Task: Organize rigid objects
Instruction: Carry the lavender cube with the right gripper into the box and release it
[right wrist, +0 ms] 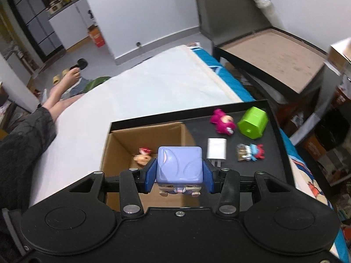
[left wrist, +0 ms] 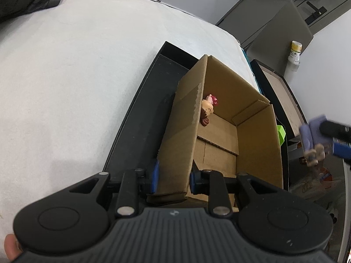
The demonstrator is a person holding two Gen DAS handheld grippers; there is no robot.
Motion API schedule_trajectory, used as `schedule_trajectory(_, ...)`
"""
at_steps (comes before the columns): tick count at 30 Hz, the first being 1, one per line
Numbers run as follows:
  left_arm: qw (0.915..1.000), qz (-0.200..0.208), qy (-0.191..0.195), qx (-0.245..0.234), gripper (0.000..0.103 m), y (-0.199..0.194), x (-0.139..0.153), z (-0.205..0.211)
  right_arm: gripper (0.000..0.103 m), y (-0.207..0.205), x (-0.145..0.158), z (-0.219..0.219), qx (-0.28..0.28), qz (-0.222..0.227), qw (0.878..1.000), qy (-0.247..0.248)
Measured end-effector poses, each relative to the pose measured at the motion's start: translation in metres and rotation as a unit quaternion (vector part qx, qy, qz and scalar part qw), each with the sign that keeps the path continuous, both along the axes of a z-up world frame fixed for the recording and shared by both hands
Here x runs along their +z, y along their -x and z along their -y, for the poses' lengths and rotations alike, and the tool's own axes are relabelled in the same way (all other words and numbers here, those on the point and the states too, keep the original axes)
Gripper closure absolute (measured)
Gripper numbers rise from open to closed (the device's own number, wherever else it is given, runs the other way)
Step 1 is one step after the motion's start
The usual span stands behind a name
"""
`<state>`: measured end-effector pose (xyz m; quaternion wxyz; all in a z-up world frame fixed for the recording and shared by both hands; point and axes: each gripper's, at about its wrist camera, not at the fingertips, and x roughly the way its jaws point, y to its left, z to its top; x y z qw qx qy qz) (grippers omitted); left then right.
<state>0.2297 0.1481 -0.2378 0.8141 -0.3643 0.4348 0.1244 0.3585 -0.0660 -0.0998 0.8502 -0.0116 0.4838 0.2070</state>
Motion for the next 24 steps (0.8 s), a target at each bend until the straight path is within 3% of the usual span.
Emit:
schedule_trajectory(10, 1.0000, 0.001, 0.003, -0.002, 0.077, 0.001, -0.002, -0.001, 0.060, 0.002, -0.012, -0.043, 0.033, -0.001, 0.999, -0.001)
schedule_trajectory(24, 1.0000, 0.001, 0.005, -0.002, 0.077, 0.002, -0.002, -0.002, 0.060, -0.002, -0.044, -0.067, 0.037, 0.019, 0.998, 0.052)
